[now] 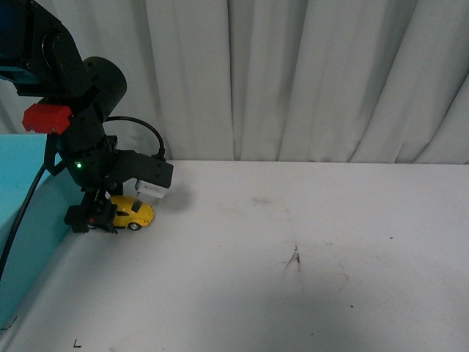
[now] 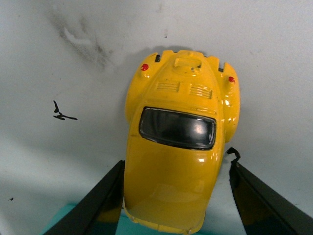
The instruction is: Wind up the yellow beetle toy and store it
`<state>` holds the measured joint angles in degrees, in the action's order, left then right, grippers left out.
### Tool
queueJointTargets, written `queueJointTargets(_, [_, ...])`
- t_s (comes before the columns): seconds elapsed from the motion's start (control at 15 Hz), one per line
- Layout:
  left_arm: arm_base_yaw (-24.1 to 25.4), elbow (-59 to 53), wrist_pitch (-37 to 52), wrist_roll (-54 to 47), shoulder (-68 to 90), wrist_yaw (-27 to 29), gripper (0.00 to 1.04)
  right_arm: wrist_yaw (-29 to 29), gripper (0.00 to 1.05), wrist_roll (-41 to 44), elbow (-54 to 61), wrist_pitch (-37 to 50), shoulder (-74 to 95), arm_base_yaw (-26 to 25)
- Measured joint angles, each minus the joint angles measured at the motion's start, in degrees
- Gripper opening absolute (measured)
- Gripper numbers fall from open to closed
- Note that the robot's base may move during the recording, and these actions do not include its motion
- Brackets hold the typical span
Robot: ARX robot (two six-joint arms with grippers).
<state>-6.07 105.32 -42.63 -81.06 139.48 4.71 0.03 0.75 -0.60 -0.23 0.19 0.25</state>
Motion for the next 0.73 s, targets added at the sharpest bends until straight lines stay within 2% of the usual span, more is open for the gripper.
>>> queueJointTargets(0.07, [-0.09,0.0,0.02,0.04,0.0,0.02,0.49,0.0,0.98,0.0,0.0,0.0,0.0,0.0])
queueJointTargets(0.13, [-0.17,0.02,-0.04,0.0,0.0,-0.24,0.41,0.0,0.98,0.0,0.0,0.0,0.0,0.0])
queueJointTargets(0.27, [-0.57,0.5,-0.96,1.7,-0.07,-3.19,0.4,0.0,0.98,0.0,0.0,0.0,0.0,0.0])
queueJointTargets(0.33, [-1.09,0.66,-2.1,3.69,-0.46,-6.36,0.4,0.0,0.98,0.0,0.0,0.0,0.0,0.0])
queueJointTargets(0.47, [-2.05,0.07,-3.63,10.6,-4.7,-17.25,0.4,0.0,0.98,0.0,0.0,0.0,0.0,0.0])
queueJointTargets(0.6, [-0.26,-3.23,2.21,18.1,-17.09,-27.58,0.4,0.02,0.98,0.0,0.0,0.0,0.0,0.0])
queueJointTargets(0.66, [1.97,-4.7,5.51,21.24,-21.94,-28.37,0.4,0.0,0.98,0.0,0.0,0.0,0.0,0.0])
queueJointTargets(0.73, [5.35,-6.14,9.53,25.46,-26.18,-26.29,0.4,0.0,0.98,0.0,0.0,0.0,0.0,0.0])
